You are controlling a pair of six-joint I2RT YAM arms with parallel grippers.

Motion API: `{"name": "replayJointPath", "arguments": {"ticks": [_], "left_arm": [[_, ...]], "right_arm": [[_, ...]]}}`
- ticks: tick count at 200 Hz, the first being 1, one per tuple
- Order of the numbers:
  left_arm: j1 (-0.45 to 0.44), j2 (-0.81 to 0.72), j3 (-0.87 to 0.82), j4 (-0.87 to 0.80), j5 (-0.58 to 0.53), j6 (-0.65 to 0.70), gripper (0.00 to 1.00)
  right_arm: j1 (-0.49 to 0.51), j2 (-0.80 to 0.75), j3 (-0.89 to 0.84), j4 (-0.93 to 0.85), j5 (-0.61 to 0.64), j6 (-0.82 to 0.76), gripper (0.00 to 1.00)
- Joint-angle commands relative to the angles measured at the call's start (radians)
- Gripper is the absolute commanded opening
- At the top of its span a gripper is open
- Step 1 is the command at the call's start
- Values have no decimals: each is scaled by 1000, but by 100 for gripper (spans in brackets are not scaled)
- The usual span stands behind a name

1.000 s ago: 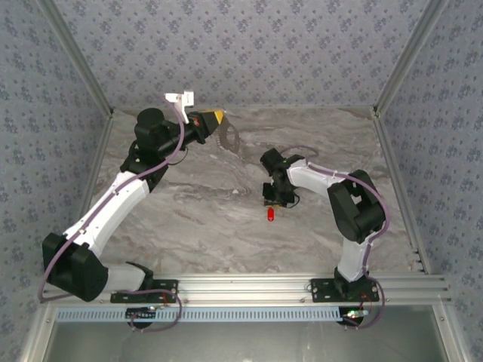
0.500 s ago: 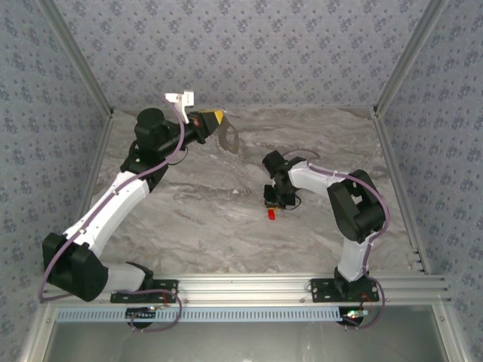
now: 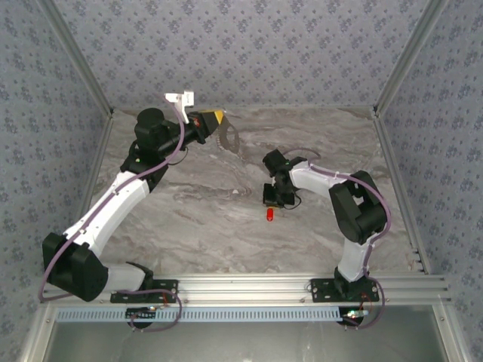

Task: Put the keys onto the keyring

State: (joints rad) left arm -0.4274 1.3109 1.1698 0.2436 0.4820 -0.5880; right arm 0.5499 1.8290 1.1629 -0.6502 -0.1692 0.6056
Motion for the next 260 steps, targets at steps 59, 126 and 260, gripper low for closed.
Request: {"name": "replayJointPath", "arguments": {"ticks": [59, 126, 260], "left_arm": [[-3, -15, 33, 59, 1, 40, 0], [-10, -14, 91, -1, 8, 155, 0], [-128, 95, 332, -184, 116, 350, 0]], "right_arm": [[-41, -139, 2, -41, 17, -17, 0], [-158, -395, 146, -25, -80, -116, 0], [-319, -582, 307, 425, -660, -118, 0]]}}
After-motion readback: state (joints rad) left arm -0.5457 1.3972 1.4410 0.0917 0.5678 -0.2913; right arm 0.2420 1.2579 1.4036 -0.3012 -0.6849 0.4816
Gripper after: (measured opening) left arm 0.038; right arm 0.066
